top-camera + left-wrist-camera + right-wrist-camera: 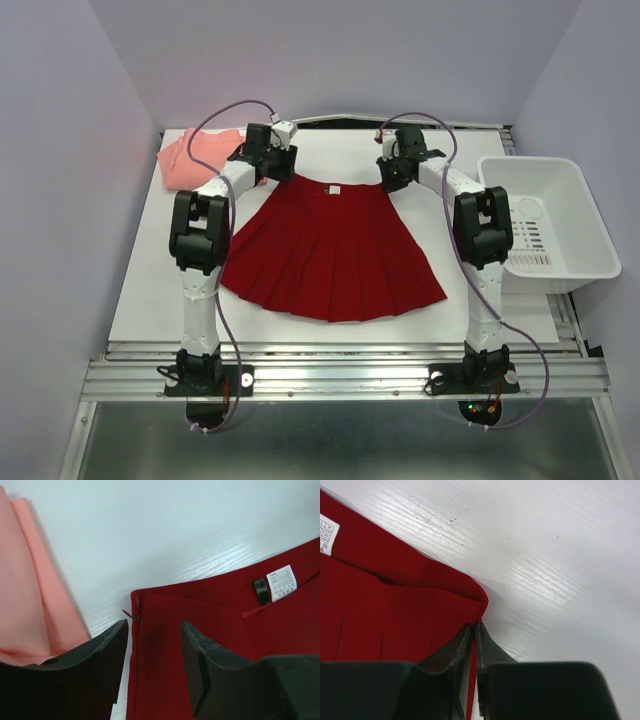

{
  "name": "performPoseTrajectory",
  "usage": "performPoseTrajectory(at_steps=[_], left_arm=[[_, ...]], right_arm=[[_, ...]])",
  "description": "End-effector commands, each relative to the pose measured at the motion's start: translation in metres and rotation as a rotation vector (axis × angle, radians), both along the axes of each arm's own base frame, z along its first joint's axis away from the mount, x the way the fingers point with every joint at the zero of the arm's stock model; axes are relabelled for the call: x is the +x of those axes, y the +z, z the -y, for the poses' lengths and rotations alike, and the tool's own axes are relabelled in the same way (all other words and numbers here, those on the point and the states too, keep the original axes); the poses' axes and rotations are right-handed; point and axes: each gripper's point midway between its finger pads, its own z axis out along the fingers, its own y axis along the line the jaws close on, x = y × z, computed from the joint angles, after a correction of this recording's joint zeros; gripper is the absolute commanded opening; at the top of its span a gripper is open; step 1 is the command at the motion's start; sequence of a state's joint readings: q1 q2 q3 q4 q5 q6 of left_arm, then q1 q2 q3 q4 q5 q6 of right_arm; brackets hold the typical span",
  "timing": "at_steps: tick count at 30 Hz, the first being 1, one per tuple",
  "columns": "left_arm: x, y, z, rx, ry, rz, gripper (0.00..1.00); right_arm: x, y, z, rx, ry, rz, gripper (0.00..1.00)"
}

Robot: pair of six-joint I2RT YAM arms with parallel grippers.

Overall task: Fold and stack the skirts
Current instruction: Flatten the skirt out

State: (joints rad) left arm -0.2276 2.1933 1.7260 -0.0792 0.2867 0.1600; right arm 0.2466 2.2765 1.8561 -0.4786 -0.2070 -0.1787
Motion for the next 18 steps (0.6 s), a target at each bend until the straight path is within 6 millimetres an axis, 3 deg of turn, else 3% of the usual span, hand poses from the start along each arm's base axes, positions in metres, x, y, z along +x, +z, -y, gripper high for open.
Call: performPoseTrajectory(at_steps=[1, 2, 5, 10, 15, 18], left_arm=[[0.020, 0.015, 0.005, -0.005, 0.005, 0.066, 0.57], [0.021, 0.008, 0.004, -0.001, 0.012, 0.057, 0.56], [0.029, 0.015, 0.003, 0.002, 0.036, 0.074, 0.56], [0.035, 0.009, -0.002, 0.046, 0.077, 0.072, 0.53], [0.028, -0.001, 0.001, 0.045, 0.052, 0.023, 0.44], [0.021, -0.002, 0.002, 0.035, 0.044, 0.000, 0.44]], right_arm=[[0.008, 0.012, -0.002, 0.033, 0.004, 0.054, 0.08], [0.008, 0.013, -0.002, 0.036, 0.006, 0.055, 0.07], [0.006, 0.015, -0.004, 0.044, 0.016, 0.057, 0.01], [0.004, 0.017, -0.005, 0.048, 0.036, 0.062, 0.01], [0.003, 0.020, -0.006, 0.054, 0.040, 0.069, 0.01], [0.004, 0.018, -0.005, 0.049, 0.036, 0.067, 0.01]])
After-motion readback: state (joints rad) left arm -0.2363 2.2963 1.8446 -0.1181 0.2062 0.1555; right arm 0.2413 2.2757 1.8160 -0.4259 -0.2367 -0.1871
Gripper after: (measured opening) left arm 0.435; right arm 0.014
